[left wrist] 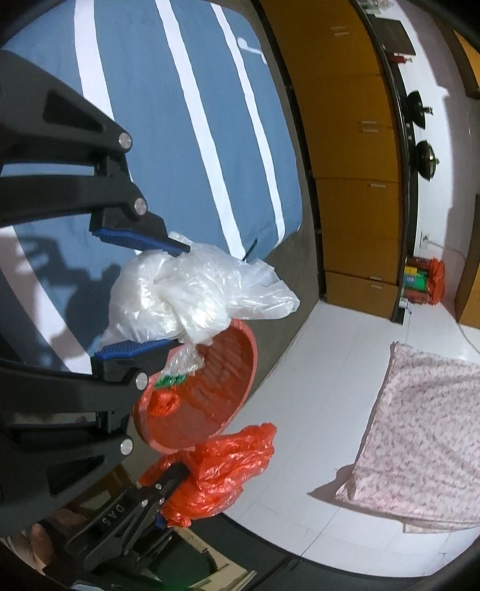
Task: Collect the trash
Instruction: 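Carry the white and red bags over the basket and open both tools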
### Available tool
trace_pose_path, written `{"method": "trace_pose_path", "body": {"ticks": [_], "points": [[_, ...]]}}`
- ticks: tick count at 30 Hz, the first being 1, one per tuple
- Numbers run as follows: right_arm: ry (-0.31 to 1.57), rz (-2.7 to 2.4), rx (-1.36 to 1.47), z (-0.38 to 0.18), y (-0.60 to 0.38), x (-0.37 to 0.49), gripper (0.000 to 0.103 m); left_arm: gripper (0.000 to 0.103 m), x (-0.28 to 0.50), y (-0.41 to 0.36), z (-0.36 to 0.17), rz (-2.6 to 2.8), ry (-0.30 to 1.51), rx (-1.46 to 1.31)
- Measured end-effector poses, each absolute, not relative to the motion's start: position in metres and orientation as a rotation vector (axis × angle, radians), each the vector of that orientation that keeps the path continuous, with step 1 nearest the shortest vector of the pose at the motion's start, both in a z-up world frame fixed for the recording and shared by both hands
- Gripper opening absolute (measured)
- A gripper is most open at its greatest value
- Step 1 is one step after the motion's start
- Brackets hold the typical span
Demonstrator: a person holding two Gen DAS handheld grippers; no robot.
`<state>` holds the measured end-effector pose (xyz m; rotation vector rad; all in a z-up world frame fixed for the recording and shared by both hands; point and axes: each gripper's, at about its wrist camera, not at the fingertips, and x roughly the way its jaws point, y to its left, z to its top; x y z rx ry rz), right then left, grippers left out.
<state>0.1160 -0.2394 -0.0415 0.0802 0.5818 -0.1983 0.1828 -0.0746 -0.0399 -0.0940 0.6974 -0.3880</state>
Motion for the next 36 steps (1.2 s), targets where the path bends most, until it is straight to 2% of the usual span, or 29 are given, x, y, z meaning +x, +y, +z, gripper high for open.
{"method": "trace_pose_path", "body": {"ticks": [36], "points": [[0.602, -0.331, 0.234, -0.063, -0.31, 0.166, 0.049, 0.041, 0.25, -0.182, -0.079, -0.618, 0.753, -0.027]]}}
